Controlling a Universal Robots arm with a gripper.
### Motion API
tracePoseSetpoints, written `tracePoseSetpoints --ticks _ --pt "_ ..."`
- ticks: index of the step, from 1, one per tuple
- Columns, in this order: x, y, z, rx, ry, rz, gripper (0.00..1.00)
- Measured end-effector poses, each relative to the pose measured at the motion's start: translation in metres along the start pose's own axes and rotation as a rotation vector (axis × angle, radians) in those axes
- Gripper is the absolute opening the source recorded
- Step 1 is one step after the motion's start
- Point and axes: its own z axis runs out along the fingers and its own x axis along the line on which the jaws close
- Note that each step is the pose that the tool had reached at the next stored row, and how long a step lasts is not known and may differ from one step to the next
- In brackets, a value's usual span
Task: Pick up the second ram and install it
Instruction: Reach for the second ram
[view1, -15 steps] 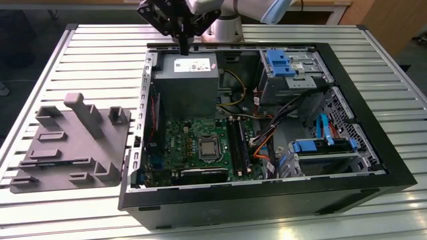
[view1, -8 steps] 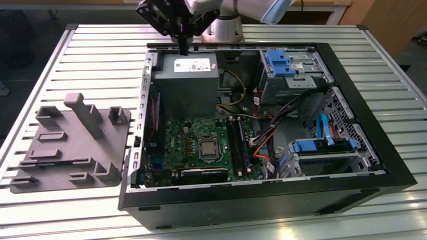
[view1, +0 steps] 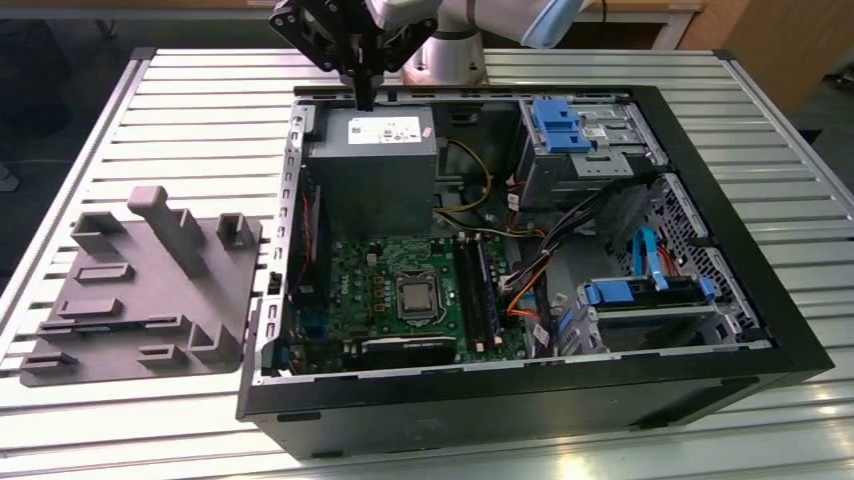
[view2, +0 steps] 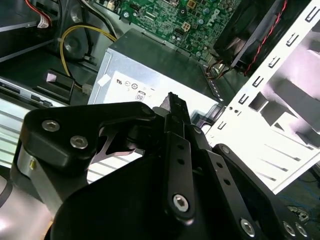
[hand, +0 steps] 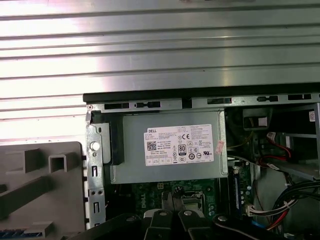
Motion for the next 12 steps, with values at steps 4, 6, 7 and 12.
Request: tracePoseSetpoints --ticks 4,6,7,12 --pt "0.0015 -0.0001 0.0000 0.0000 0.0000 0.000 0.11" --pt "0.0022 -0.0002 -0.0001 0.0000 0.0000 0.000 0.11" --pt "0.0026 -0.0002 -0.0001 0.0000 0.0000 0.000 0.11" --pt "0.0049 -0.0004 -0.0002 0.0000 0.0000 0.000 0.11"
